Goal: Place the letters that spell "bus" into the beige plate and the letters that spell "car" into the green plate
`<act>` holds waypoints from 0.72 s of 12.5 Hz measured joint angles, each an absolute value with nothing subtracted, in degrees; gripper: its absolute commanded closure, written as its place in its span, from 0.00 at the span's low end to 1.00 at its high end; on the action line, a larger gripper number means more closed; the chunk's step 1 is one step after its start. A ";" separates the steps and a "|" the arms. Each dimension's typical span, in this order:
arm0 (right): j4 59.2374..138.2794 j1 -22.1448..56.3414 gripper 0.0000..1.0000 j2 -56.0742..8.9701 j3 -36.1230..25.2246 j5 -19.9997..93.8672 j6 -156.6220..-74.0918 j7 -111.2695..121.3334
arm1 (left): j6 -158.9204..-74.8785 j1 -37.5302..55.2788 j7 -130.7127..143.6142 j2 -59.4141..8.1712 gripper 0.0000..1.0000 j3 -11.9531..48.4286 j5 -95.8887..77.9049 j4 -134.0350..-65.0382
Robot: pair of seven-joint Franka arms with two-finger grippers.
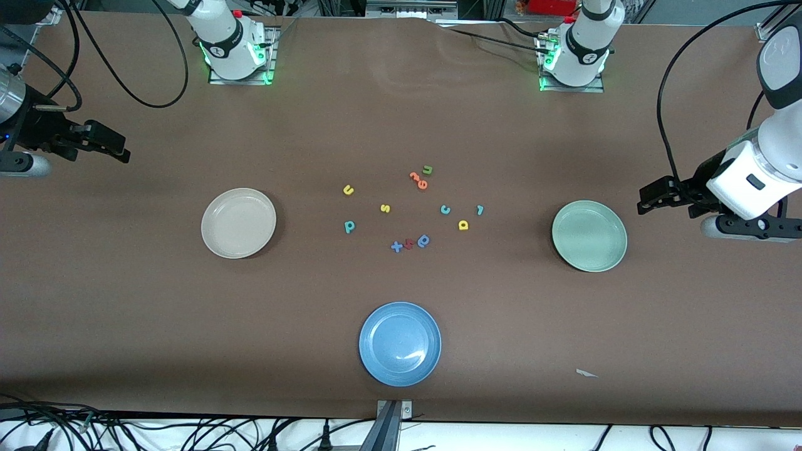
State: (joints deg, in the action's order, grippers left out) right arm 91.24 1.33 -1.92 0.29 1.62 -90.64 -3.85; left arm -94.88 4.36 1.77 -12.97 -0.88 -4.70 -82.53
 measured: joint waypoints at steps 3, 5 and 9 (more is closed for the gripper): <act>91.24 1.33 0.00 -1.92 0.29 1.62 -90.64 -3.86 | -94.81 4.22 1.77 -13.07 0.00 -1.14 -4.70 -82.57; 91.24 1.34 0.00 -1.92 0.29 1.62 -90.64 -3.86 | -94.66 3.54 1.76 -13.58 0.00 -1.46 -4.70 -82.72; 91.23 1.34 0.00 -1.92 0.29 1.62 -90.62 -3.85 | -94.57 2.89 1.57 -14.43 0.00 -1.46 -4.70 -82.75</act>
State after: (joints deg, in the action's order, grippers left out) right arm 91.23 1.34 -1.92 0.29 1.62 -90.62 -3.85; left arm -94.57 2.89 1.57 -14.43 -1.46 -4.70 -82.75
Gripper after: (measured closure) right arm 0.000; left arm 0.000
